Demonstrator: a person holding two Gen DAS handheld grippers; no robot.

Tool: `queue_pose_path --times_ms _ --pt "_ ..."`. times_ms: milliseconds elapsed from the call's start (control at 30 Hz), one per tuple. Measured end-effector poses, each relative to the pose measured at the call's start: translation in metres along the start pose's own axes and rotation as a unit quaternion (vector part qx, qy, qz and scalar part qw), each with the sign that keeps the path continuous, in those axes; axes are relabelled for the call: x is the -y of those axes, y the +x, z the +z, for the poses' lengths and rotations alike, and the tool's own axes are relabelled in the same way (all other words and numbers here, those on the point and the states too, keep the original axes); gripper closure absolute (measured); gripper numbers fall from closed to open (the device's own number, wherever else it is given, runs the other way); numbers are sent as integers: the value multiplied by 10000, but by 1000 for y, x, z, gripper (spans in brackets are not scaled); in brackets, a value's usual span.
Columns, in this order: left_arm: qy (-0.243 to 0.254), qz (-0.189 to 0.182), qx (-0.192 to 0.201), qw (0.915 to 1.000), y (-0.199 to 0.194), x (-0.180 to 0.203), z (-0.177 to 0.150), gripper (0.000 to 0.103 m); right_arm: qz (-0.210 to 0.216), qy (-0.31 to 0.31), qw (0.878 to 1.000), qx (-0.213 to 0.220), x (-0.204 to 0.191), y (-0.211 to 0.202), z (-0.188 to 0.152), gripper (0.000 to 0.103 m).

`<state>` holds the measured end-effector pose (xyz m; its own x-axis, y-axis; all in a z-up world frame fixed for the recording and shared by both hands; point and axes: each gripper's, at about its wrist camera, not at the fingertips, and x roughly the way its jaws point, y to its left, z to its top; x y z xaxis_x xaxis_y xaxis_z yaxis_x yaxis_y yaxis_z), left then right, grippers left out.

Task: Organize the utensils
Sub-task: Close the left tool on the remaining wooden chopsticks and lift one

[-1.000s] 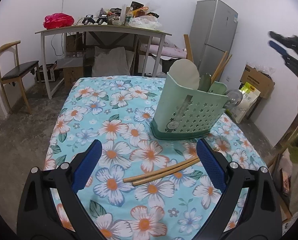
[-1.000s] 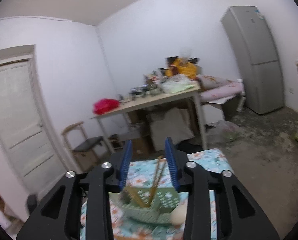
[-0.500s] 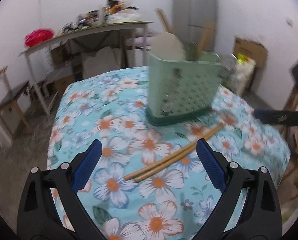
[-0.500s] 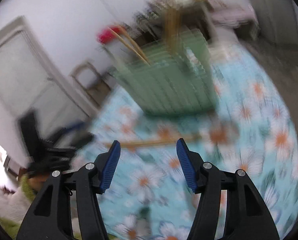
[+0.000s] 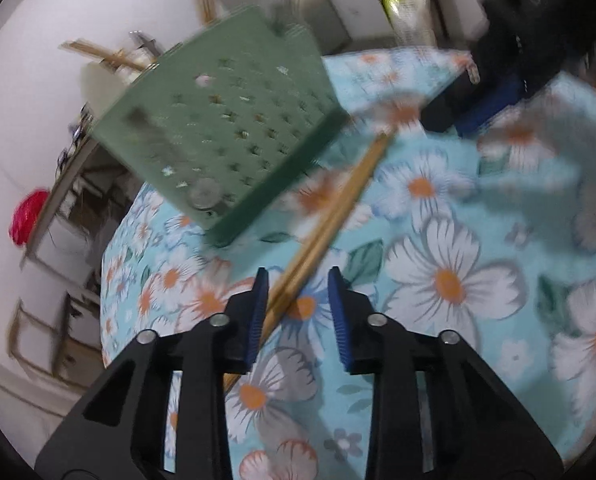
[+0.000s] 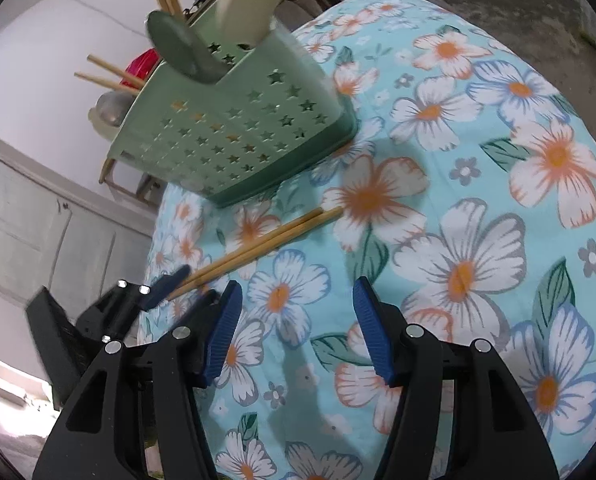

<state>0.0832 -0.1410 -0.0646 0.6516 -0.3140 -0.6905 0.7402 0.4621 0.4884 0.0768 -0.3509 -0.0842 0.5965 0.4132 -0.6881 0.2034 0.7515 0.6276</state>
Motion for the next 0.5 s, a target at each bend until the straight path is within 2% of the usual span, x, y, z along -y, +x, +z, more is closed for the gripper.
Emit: queue_pose_path --times_ms 233,500 --pt "483 191 -31 9986 8 9 4 91 -12 75 10000 18 5 -4 -1 46" --pt "801 247 -34 9965 10 13 8 94 38 41 10000 17 -1 -4 -2 46"
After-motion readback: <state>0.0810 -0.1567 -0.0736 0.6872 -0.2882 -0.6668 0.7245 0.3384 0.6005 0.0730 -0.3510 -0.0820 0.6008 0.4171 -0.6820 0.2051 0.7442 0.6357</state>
